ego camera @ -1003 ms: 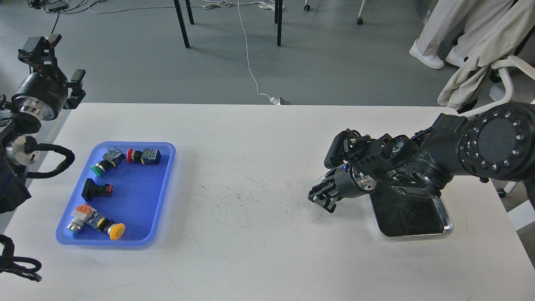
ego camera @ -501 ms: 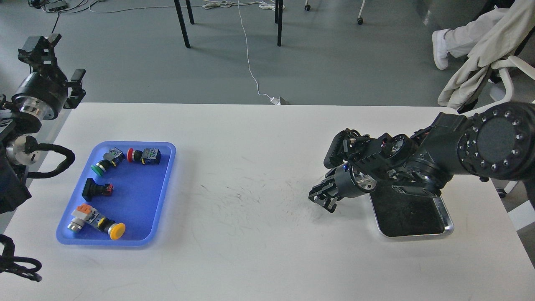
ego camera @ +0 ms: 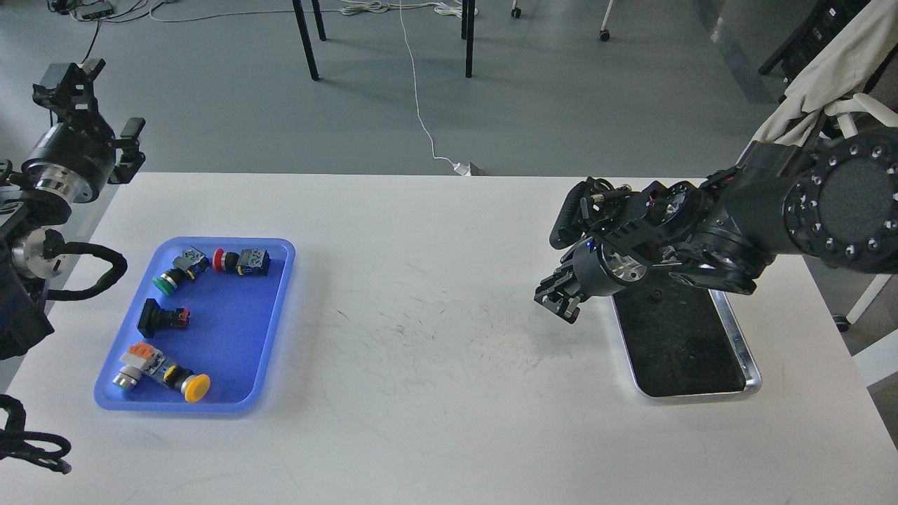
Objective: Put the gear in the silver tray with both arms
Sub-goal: 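Carry the gear with the right gripper over the silver tray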
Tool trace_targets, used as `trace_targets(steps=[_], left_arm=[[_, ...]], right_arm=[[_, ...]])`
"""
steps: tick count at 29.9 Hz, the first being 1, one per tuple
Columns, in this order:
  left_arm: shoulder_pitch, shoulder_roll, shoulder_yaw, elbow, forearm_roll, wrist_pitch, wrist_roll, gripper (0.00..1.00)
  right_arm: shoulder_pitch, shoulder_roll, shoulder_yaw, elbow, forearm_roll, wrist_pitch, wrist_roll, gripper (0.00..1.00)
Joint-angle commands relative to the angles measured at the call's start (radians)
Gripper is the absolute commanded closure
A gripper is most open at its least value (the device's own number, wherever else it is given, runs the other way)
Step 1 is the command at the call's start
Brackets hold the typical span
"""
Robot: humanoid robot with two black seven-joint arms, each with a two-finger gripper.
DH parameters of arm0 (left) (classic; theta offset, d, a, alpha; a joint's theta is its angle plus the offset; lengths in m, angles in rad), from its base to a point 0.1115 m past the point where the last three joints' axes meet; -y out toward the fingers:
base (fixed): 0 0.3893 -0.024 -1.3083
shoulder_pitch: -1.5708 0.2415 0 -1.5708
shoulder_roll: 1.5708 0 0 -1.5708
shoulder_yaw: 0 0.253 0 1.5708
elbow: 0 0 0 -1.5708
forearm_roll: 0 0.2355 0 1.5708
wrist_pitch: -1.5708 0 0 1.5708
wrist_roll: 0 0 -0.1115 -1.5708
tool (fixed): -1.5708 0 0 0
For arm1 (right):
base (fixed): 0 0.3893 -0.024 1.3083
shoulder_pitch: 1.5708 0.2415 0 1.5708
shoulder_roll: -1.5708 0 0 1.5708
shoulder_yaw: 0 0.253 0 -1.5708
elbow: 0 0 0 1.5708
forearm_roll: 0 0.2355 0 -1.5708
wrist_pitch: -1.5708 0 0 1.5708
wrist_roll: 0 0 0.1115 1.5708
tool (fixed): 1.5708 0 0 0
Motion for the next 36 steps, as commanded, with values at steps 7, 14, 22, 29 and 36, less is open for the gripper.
trace_targets(steps=[7, 14, 22, 29, 36], left_arm=[[0.0, -0.004, 0.002, 0.0, 0.0, 0.0, 0.002, 0.01], [0.0, -0.013, 0.005, 0.0, 0.0, 0.0, 0.002, 0.01], [0.002, -0.015, 0.005, 0.0, 0.002, 0.0, 0.002, 0.01], [0.002, -0.015, 0.008, 0.0, 0.002, 0.0, 0.002, 0.01], [0.006, -0.015, 0.008, 0.0, 0.002, 0.0, 0.002, 0.01]], right_arm=[[0.043, -0.106, -0.111, 0.068, -0.011, 0.0, 0.0, 0.98], [0.037, -0.222, -0.142, 0.098, -0.068, -0.001, 0.0, 0.98], [0.019, -0.249, -0.151, 0.115, -0.102, -0.001, 0.0, 0.97], [-0.041, -0.244, -0.154, 0.112, -0.117, -0.001, 0.0, 0.96], [-0.07, -0.244, -0.154, 0.108, -0.122, -0.003, 0.0, 0.96]])
